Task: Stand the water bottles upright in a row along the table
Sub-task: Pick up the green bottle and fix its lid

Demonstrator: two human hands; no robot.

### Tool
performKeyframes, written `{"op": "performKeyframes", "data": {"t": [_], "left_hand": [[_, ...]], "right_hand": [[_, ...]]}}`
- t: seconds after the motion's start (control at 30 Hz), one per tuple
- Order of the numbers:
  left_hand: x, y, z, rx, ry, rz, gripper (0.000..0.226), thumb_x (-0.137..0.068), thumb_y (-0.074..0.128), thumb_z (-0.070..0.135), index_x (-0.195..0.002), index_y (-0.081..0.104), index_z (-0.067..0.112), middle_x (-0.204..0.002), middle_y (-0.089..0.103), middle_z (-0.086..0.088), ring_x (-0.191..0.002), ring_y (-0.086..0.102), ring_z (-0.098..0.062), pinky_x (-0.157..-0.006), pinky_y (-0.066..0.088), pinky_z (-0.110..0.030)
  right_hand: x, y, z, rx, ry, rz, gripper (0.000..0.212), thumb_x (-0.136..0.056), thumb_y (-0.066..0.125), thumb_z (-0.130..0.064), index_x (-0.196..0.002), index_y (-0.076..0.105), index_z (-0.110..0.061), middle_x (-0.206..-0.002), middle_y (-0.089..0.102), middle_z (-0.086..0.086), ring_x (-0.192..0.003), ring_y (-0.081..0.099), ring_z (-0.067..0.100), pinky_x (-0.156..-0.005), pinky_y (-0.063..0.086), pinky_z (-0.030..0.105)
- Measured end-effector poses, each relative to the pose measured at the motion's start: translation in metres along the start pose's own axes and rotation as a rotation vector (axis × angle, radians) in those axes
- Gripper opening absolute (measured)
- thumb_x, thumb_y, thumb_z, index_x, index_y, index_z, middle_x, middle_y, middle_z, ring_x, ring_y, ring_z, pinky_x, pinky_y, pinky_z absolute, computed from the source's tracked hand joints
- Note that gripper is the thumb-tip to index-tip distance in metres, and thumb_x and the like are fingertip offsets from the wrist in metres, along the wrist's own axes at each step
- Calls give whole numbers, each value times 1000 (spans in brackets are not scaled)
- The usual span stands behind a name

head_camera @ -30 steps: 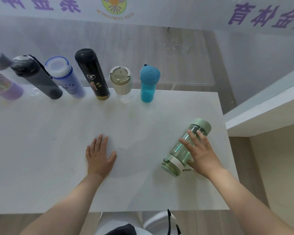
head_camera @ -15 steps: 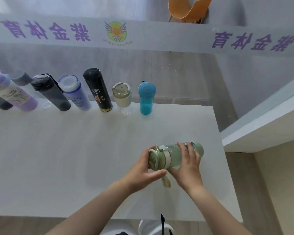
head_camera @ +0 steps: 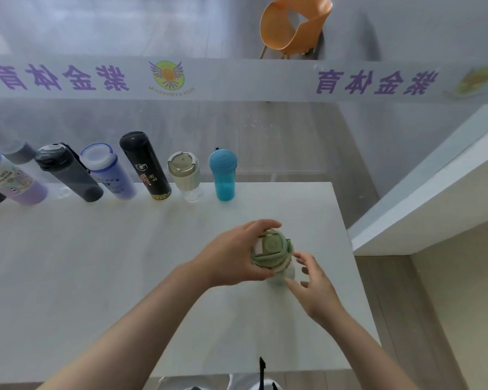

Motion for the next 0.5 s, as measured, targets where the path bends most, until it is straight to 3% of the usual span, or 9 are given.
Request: {"op": "performKeyframes", "data": {"t": [0.1, 0.2, 0.33, 0.43, 0.5], "left_hand": [[-9, -4, 11, -74, 53, -118, 76, -71, 79, 43, -132, 35, 44, -127, 52, 18, -112, 48, -3, -94, 48, -25], [-16, 0, 17, -112, 90, -233, 70, -74, 78, 40, -131, 38, 43, -126, 52, 20, -113, 47, -3, -97, 46, -28], [-19, 1, 13, -6, 84, -270, 70, -77, 77, 30, -134, 38, 42, -132, 47, 23, -121, 46, -1, -102, 43, -26], [-18, 1, 0, 70, 32, -294, 78, -80, 75, 27, -139, 29, 48, -141, 39, 23, -128, 39, 1, -108, 37, -22], [-15, 2, -12, 64, -22, -298, 85, -82, 74, 29, -141, 19, 53, -148, 31, 22, -131, 33, 4, -110, 31, -21]], "right_hand": [[-3, 2, 2, 0, 17, -85, 79, -81, 74, -33, -143, 25, -39, -143, 35, -15, -130, 37, 8, -106, 39, 32], [-6, 15, -5, 26, -49, -158, 93, -72, 79, -41, -146, 23, -38, -141, 34, -27, -128, 39, -2, -108, 39, 30], [-9, 28, -12, -121, -77, -59, 77, -72, 84, -20, -132, 36, -32, -122, 44, -30, -110, 46, -19, -93, 46, 15], [-11, 34, -13, -169, -95, 49, 75, -70, 84, -23, -130, 39, -27, -118, 51, -27, -107, 54, -8, -86, 45, 10], [-10, 39, -13, -146, -106, 120, 75, -68, 84, -27, -130, 41, -20, -115, 50, -31, -106, 53, -10, -82, 41, 5]]}}
Point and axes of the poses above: each hand's wrist, its own x-axis away from the middle knuckle, its own y-axis out of the palm, z = x × y, the point moved 5 cm from there along -x, towards the middle knuckle
